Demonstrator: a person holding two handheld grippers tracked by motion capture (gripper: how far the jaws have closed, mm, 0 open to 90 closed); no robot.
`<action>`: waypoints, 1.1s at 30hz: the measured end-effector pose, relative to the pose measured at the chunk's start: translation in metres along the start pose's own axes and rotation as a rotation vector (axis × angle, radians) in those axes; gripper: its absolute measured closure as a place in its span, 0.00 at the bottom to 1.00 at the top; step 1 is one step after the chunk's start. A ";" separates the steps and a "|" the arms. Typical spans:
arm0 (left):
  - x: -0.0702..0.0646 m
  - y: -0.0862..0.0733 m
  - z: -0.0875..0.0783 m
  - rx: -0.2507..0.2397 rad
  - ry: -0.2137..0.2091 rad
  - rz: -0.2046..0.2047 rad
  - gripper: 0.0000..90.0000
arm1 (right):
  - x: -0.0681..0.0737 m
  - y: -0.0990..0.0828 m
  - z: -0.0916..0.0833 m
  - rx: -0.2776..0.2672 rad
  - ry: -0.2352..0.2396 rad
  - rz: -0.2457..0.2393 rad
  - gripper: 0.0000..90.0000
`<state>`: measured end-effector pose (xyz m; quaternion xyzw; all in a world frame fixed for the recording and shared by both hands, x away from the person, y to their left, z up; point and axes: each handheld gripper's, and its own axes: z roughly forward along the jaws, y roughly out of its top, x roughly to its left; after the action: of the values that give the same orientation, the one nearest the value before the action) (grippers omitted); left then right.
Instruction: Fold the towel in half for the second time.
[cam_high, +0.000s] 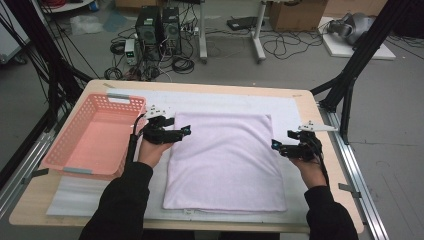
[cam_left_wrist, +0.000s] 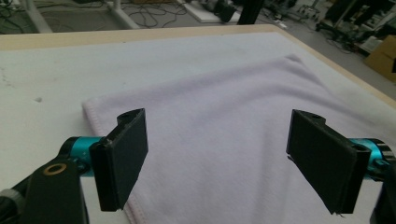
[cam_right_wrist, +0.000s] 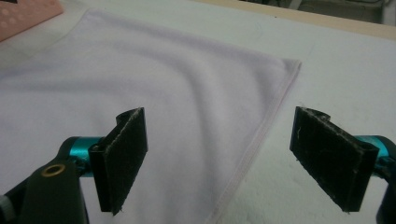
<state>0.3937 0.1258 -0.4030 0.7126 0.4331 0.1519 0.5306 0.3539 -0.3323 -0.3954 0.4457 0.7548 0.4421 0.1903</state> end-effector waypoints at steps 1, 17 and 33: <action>0.003 0.000 0.003 -0.005 0.011 -0.010 0.24 | -0.001 0.002 0.003 0.009 0.001 -0.003 0.20; 0.050 -0.001 0.053 0.138 0.178 -0.078 0.32 | -0.024 0.021 0.058 0.102 -0.003 0.036 0.27; 0.049 -0.006 0.077 0.217 0.222 0.090 0.58 | -0.042 0.010 0.096 0.163 -0.130 0.123 0.37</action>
<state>0.4711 0.1161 -0.4506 0.7633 0.4704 0.2056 0.3923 0.4463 -0.3180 -0.4433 0.5329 0.7455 0.3604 0.1743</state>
